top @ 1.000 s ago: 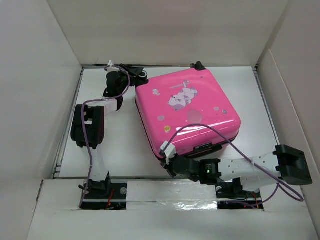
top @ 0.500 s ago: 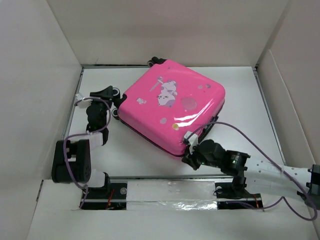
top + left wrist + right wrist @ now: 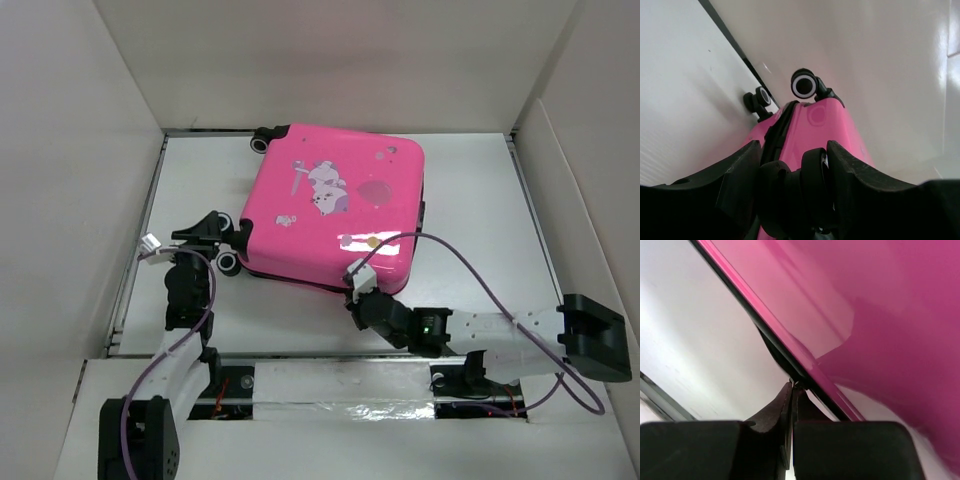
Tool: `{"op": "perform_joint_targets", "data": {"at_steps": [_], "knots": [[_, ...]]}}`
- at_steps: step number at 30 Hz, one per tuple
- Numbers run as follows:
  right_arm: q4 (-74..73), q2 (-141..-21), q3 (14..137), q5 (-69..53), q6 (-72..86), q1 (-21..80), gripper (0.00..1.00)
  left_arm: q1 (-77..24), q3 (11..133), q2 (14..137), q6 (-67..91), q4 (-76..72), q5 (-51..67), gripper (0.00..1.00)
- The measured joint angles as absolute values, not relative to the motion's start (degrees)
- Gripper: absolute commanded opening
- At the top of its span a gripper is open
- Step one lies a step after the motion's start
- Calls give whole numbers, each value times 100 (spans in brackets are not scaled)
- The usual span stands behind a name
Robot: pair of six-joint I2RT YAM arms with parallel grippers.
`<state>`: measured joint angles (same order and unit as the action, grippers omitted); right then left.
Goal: Pack the luggage
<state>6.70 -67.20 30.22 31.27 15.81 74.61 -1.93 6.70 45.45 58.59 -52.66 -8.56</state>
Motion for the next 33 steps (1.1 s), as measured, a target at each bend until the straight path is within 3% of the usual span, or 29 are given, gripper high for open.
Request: {"op": "perform_joint_targets", "data": {"at_steps": [11, 17, 20, 26, 29, 33], "knots": [[443, -7703, 4189, 2084, 735, 6925, 0, -652, 620, 3972, 5988, -4853, 130, 0], [832, -8379, 4652, 1433, 499, 6718, 0, -2303, 825, 4362, 5806, -4875, -429, 0], [727, -8095, 4493, 1251, 443, 6591, 0, -3258, 1076, 4904, 5730, -5105, -777, 0], [10, -6381, 3476, 805, 384, 5902, 0, -4604, 1688, 5822, 5474, -5419, -1120, 0], [-163, -5817, 3151, 484, 451, 5605, 0, -5004, 1992, 6171, 5299, -5422, -1258, 0], [414, -5975, 3002, 587, 657, 5769, 0, -5120, 2152, 6458, 5277, -5454, -1258, 0]]}}
